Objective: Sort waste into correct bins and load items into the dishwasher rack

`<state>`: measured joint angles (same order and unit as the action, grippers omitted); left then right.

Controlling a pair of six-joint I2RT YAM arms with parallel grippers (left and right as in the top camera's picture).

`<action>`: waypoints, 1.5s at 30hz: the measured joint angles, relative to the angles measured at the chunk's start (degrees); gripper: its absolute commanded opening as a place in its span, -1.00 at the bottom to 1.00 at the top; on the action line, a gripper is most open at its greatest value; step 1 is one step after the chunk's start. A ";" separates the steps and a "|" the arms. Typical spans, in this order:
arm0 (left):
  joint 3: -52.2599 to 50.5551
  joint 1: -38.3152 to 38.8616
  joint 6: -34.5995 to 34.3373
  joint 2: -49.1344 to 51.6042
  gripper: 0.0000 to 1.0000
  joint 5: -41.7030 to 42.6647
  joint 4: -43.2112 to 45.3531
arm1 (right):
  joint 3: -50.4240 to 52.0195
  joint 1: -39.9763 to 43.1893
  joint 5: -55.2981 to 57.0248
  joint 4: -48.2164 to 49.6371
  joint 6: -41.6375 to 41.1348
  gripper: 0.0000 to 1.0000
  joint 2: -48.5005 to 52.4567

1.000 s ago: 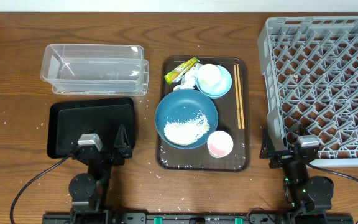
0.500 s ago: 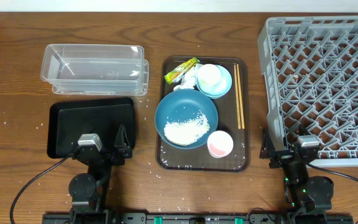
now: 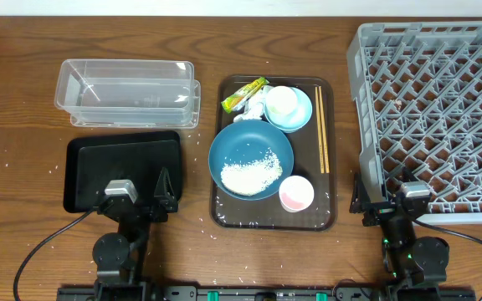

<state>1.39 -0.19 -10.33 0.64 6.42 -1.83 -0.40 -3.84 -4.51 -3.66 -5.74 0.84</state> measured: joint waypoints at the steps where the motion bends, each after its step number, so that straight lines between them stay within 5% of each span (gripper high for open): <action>1: 0.00 0.00 0.00 0.00 0.90 0.00 0.02 | 0.00 0.00 0.00 0.00 0.00 0.99 0.00; 28: 0.00 0.00 -0.70 0.00 0.90 0.35 0.11 | 0.00 0.00 0.00 0.00 0.00 0.99 0.00; 36: -0.94 0.00 -17.22 0.22 0.90 11.41 12.90 | 0.00 0.00 0.02 0.00 -0.02 0.98 0.02; 45: -1.03 0.00 -24.24 0.28 0.90 13.97 27.36 | 0.00 0.00 0.02 0.00 0.00 0.98 0.02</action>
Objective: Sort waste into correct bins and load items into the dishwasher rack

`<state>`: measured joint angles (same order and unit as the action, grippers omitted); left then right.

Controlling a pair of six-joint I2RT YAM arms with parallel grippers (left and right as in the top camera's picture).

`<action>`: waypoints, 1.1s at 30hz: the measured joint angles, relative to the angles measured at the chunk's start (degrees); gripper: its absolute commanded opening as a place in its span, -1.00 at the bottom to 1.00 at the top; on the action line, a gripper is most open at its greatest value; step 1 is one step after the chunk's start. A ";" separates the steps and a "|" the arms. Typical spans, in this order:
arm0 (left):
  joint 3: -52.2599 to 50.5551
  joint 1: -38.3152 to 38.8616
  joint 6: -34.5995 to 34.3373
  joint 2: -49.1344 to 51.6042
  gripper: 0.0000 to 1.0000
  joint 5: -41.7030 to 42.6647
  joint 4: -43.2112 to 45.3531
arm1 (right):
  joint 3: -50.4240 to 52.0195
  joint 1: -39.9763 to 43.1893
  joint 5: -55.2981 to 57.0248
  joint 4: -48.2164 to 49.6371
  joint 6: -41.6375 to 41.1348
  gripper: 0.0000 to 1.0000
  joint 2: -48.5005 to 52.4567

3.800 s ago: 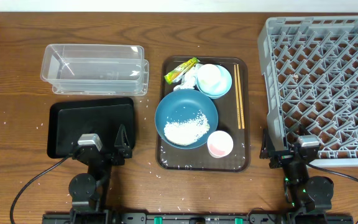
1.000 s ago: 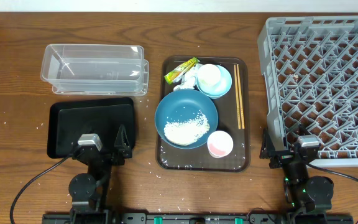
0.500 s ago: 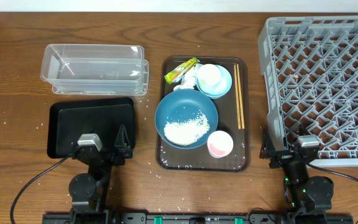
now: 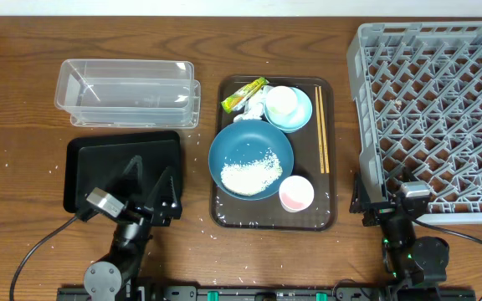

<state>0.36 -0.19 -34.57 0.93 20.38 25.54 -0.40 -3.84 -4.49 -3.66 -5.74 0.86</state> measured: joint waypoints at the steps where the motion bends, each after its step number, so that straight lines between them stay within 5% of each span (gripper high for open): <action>1: 0.00 0.00 -0.02 0.11 0.90 -0.11 0.33 | 0.00 0.00 0.00 0.00 0.00 0.99 0.00; 10: 6.84 0.00 2.58 9.55 0.90 0.02 -4.15 | 0.00 0.00 0.00 -0.02 0.00 0.99 0.02; 24: 56.00 2.34 21.27 58.21 0.90 15.32 -61.57 | 0.00 0.00 0.02 0.02 0.00 0.98 0.13; 33: 62.75 13.14 26.01 71.36 0.91 19.58 -62.71 | 0.00 0.00 0.02 0.00 -0.02 0.99 0.15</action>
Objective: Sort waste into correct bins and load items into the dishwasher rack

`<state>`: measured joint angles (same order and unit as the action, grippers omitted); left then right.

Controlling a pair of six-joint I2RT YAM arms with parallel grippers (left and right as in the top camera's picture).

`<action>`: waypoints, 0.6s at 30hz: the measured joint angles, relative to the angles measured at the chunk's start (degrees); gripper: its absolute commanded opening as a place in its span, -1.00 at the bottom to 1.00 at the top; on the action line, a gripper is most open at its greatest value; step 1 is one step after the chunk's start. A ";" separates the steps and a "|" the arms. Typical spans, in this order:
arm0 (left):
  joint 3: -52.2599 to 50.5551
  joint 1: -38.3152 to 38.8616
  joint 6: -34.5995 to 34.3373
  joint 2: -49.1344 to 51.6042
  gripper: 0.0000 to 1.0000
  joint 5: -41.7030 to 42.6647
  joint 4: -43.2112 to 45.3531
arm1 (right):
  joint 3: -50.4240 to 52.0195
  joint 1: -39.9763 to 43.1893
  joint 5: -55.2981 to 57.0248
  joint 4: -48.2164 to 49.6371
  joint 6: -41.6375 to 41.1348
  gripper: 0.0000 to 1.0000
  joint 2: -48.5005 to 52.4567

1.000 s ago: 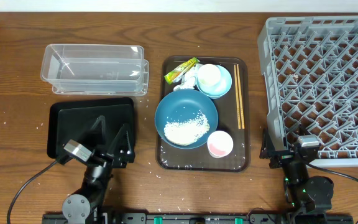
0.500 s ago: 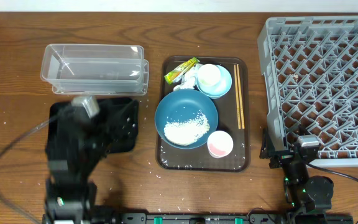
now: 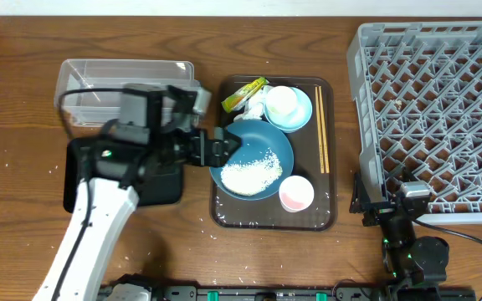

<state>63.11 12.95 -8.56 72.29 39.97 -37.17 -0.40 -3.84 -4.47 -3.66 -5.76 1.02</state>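
A brown serving tray [image 3: 329, 213] holds a blue plate [image 3: 262, 144] with white rice, a light blue dish [image 3: 301, 117] with a white cup [image 3: 281, 101] in it, a small pink bowl [image 3: 296, 194], wooden chopsticks [image 3: 321, 130], a yellow-green wrapper [image 3: 244, 94] and crumpled white paper [image 3: 256, 109]. My left gripper [image 3: 225, 149] reaches over the tray's left side at the blue plate's left rim; its fingers look spread, with nothing held. My right gripper [image 3: 365, 201] rests low by the front left corner of the grey dishwasher rack [image 3: 433, 109]; its jaws are too small to read.
A clear plastic bin [image 3: 99, 92] stands at the back left, partly covered by my left arm. A black bin [image 3: 80, 180] lies in front of it, under the arm. The rack fills the right side of the table.
My left arm has gone from its low pose at the front of the black bin to stretched out over it, with the gripper now at the blue plate's left rim. The right arm has not moved.
Both arms first rested at the table's front edge, left one by the black bin, right one by the rack. Then the left arm had turned slightly in place. Now it reaches across to the blue plate. Nothing on the tray has shifted.
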 measured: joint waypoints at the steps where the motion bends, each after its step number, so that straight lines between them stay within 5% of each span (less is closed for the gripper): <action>1: 0.00 0.79 -0.50 0.59 0.91 0.39 1.73 | 0.00 0.00 0.00 -0.02 0.00 0.98 0.00; 8: 0.44 8.13 -5.05 2.60 0.91 -4.07 6.73 | 0.00 0.00 0.00 0.00 0.02 0.99 0.00; 18: 14.69 25.29 -6.12 12.92 0.91 -23.45 -12.66 | 0.00 0.00 0.00 0.00 0.00 0.99 0.00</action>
<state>77.80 38.24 -14.68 85.21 16.51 -49.82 -0.40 -3.84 -4.47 -3.66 -5.76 1.02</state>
